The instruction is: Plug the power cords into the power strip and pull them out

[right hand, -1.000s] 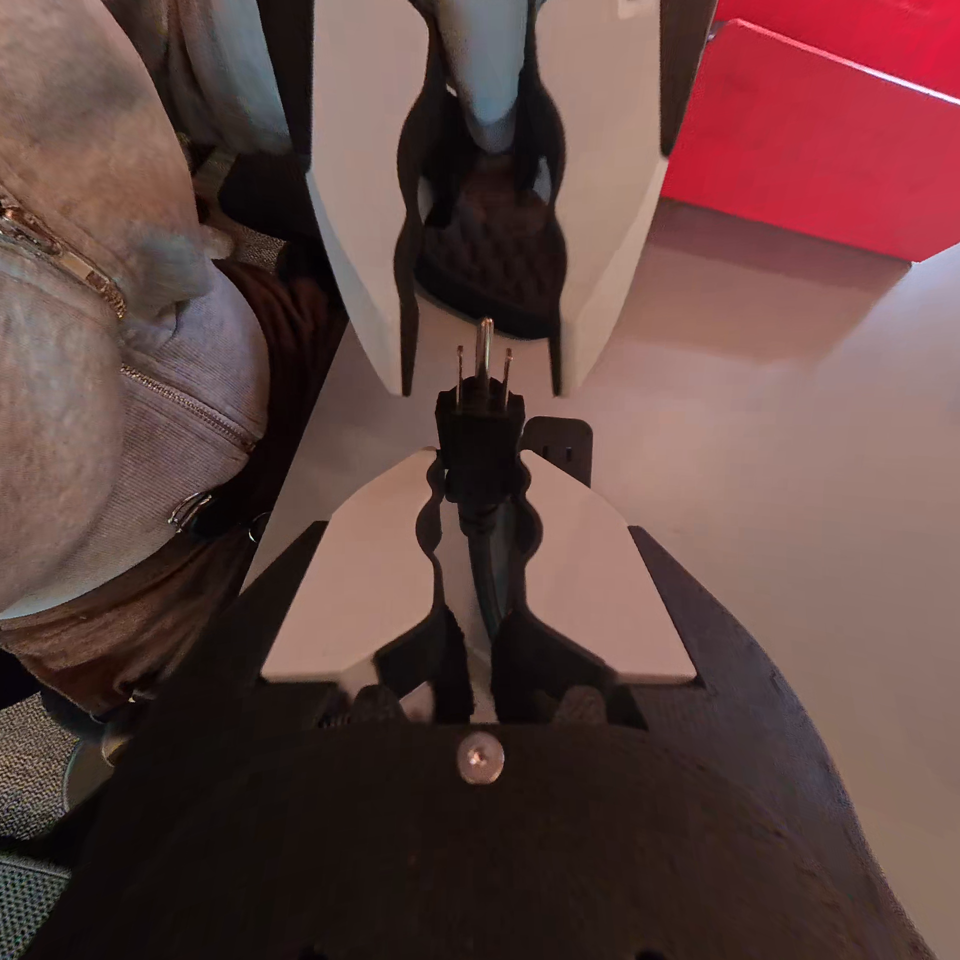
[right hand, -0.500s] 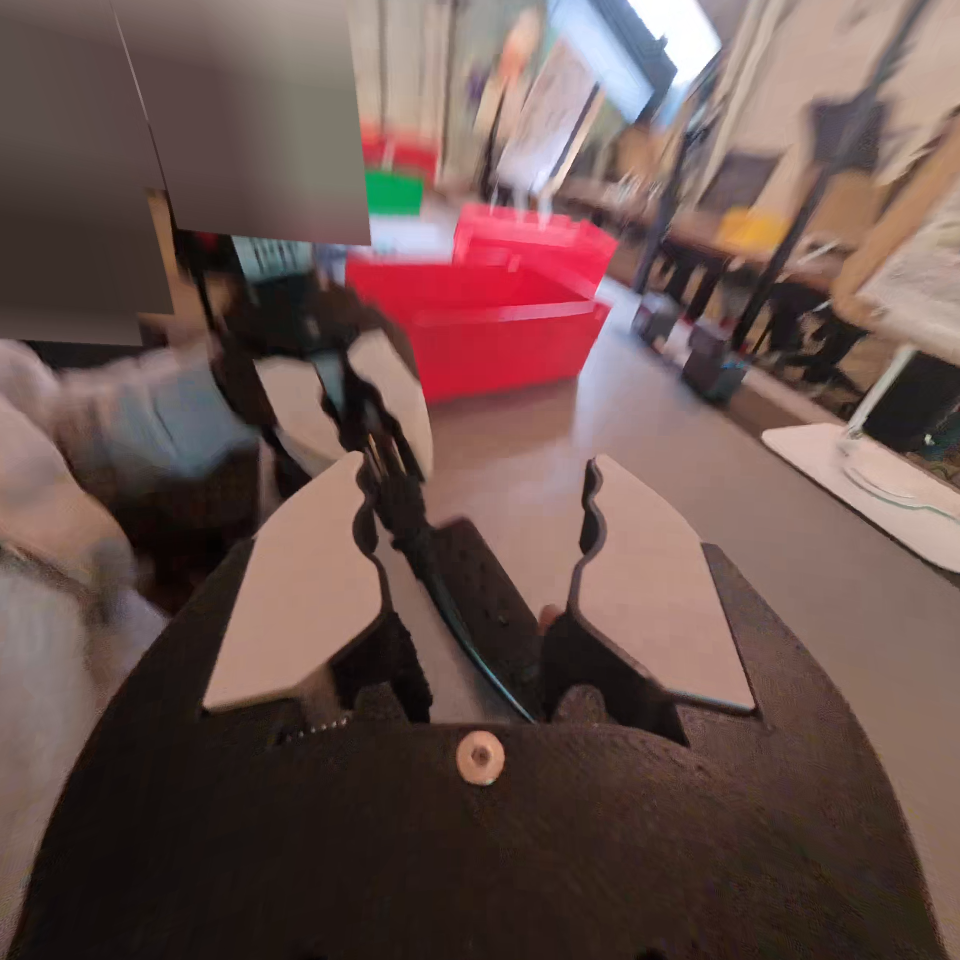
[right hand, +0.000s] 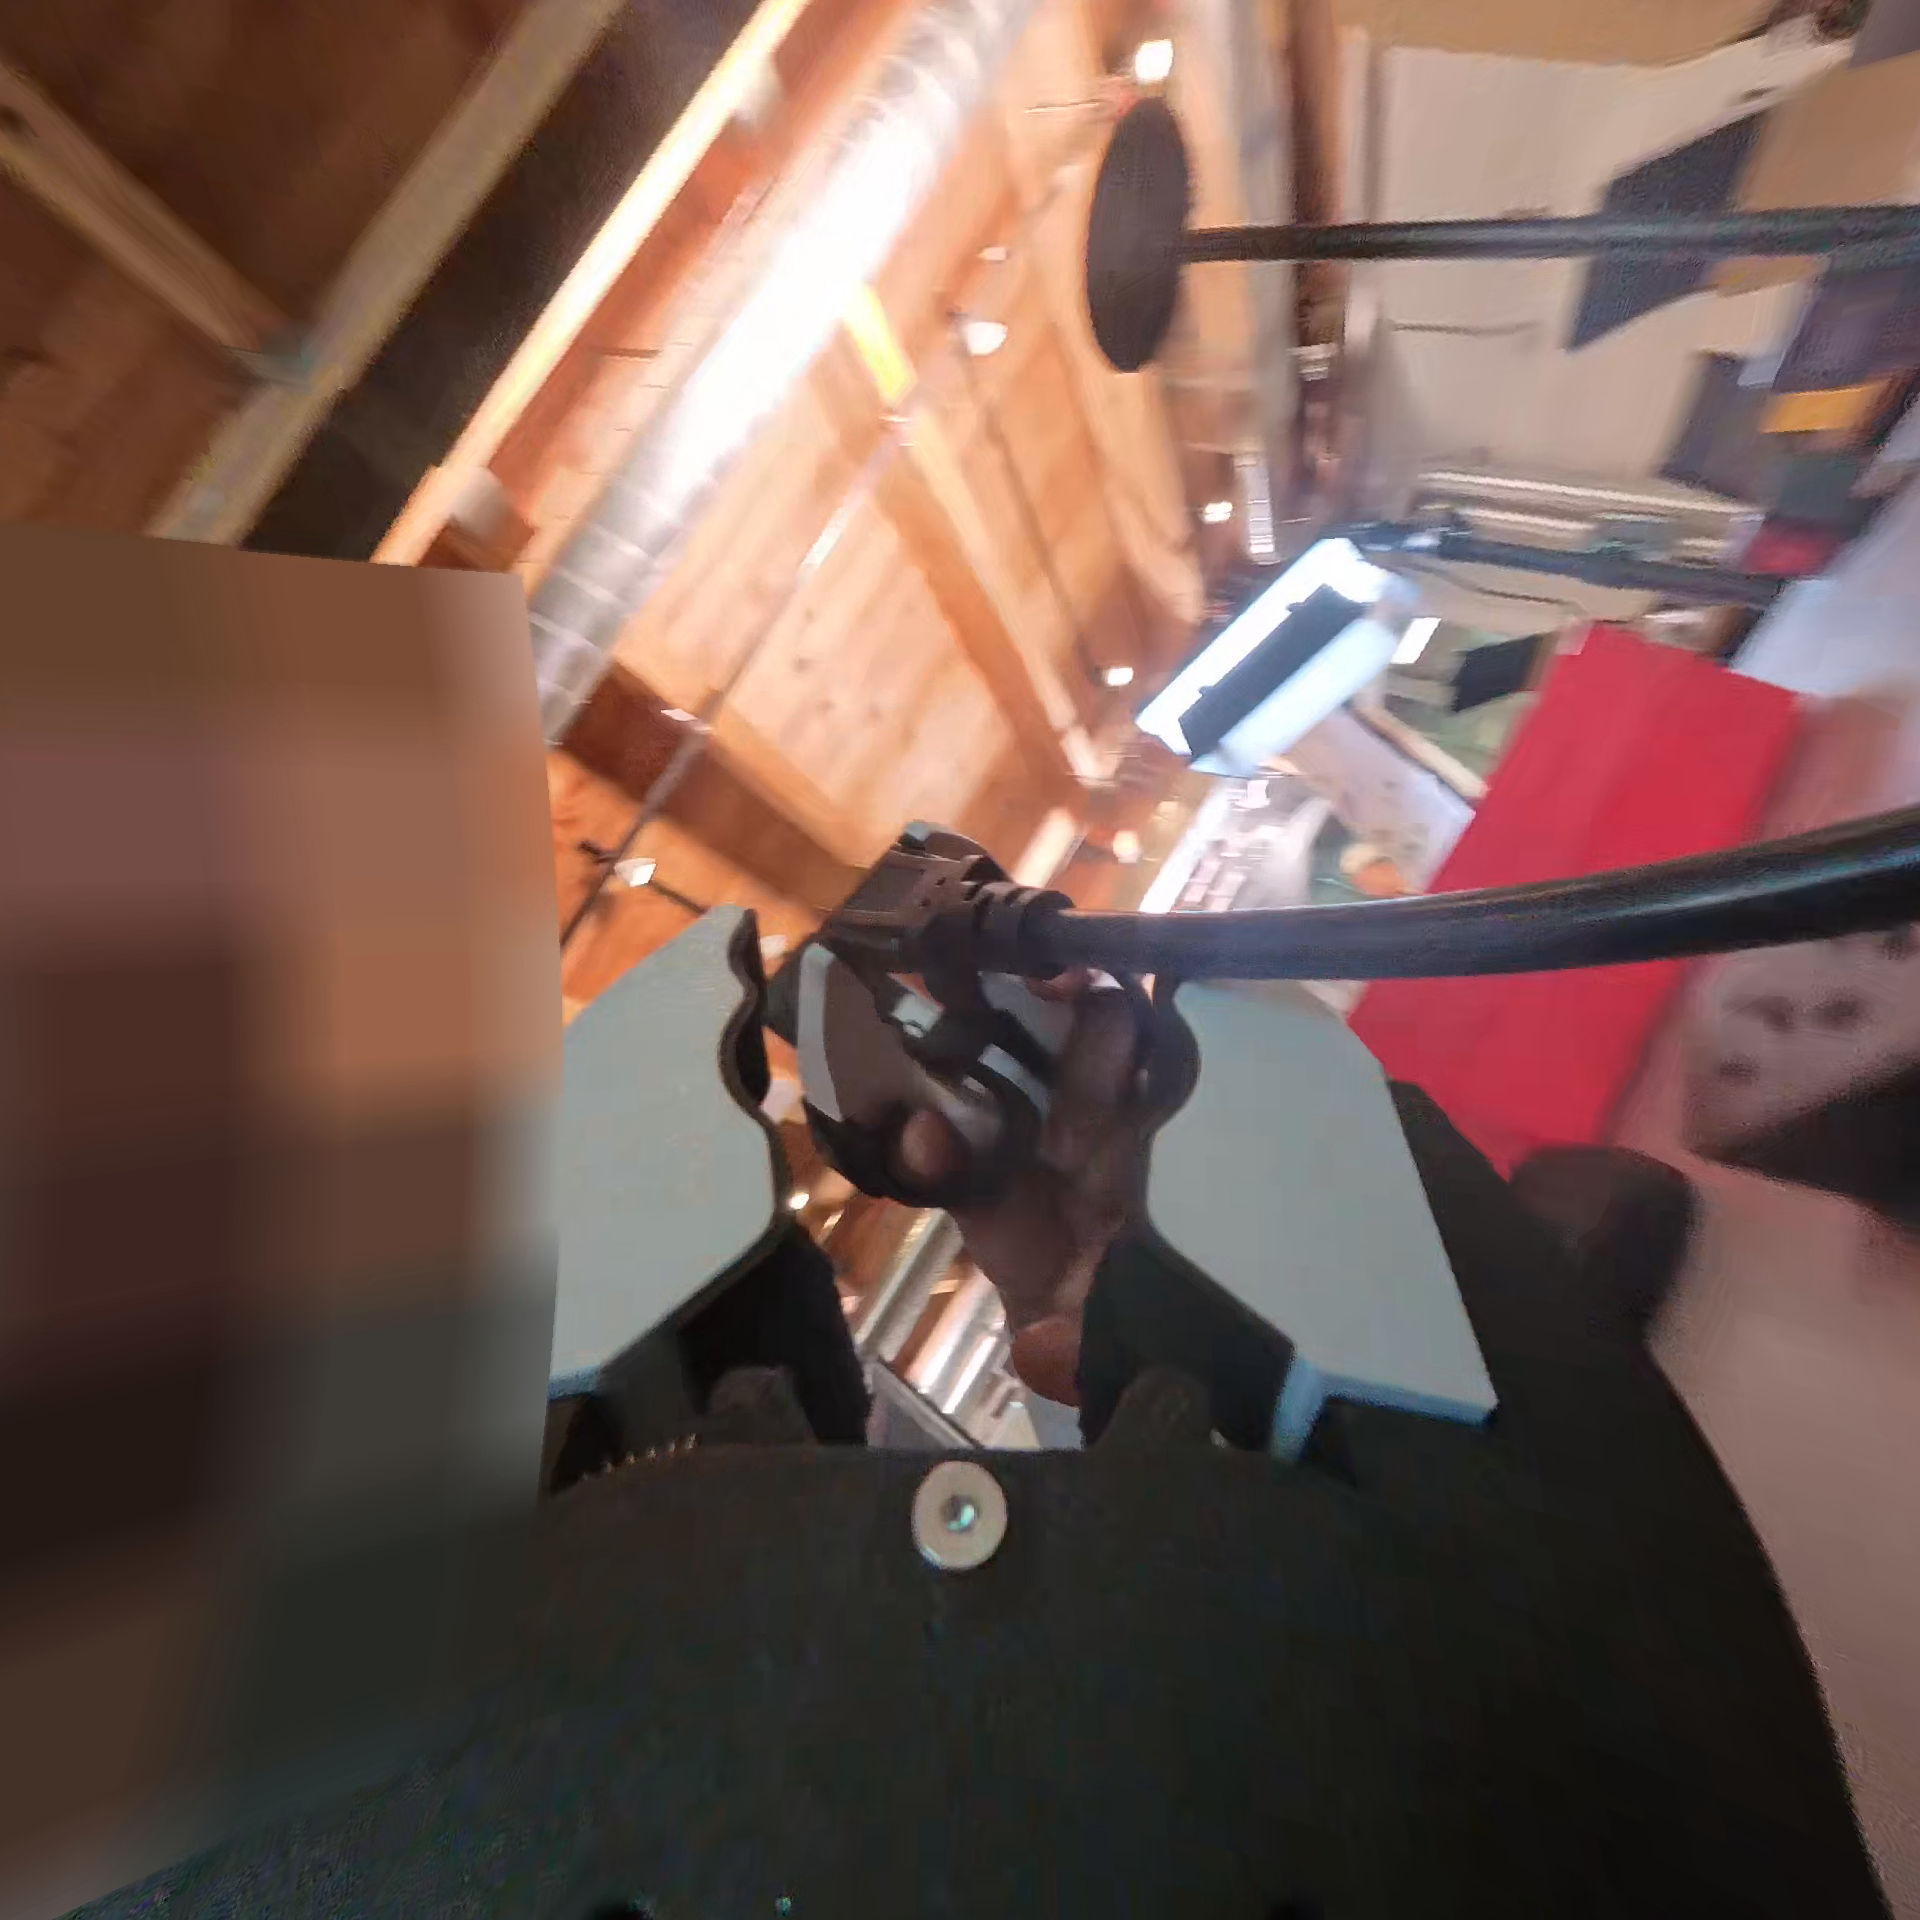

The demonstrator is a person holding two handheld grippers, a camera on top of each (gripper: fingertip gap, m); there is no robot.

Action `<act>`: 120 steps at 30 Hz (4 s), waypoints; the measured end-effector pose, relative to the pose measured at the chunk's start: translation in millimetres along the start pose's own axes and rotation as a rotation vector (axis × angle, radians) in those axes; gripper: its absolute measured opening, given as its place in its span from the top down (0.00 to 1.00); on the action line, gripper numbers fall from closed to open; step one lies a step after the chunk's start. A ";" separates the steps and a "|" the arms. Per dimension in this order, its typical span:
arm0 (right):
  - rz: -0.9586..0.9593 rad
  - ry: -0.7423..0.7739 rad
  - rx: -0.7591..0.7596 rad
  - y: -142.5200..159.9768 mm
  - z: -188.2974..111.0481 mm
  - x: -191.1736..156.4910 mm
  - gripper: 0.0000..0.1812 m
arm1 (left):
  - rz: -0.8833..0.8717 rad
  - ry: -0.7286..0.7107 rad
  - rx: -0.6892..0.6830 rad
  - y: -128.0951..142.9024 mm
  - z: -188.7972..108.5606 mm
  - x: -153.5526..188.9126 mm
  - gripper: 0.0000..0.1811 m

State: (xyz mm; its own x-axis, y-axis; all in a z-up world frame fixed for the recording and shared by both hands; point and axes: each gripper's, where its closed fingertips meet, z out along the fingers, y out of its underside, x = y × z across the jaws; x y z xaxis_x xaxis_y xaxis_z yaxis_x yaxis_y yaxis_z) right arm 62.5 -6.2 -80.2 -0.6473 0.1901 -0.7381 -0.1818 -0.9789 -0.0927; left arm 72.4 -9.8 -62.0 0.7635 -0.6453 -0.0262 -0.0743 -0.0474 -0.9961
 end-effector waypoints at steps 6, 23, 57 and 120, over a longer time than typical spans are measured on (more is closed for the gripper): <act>-0.276 -0.117 -0.039 0.1 14.4 -22.8 0.80 | -0.117 0.022 0.186 -21.8 -15.2 2.2 0.86; -0.872 0.000 -0.656 13.2 17.0 -34.4 0.86 | -0.097 -0.025 0.089 25.9 -39.9 -8.2 0.71; -1.138 0.388 -1.854 13.9 -4.8 108.2 0.86 | -0.033 0.135 -0.711 163.1 -34.2 -57.7 0.77; -1.098 0.393 -2.007 21.4 -4.5 99.8 0.85 | -0.019 0.175 -0.687 163.5 -33.9 -51.4 0.77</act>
State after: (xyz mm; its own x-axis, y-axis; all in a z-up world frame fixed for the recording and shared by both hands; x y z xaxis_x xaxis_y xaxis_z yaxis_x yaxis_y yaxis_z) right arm -2.7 -8.5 -158.8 -0.6823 0.7311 0.0068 0.6187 0.5822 -0.5274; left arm -0.7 -10.3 -220.6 0.6584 -0.7501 0.0622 -0.4942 -0.4931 -0.7160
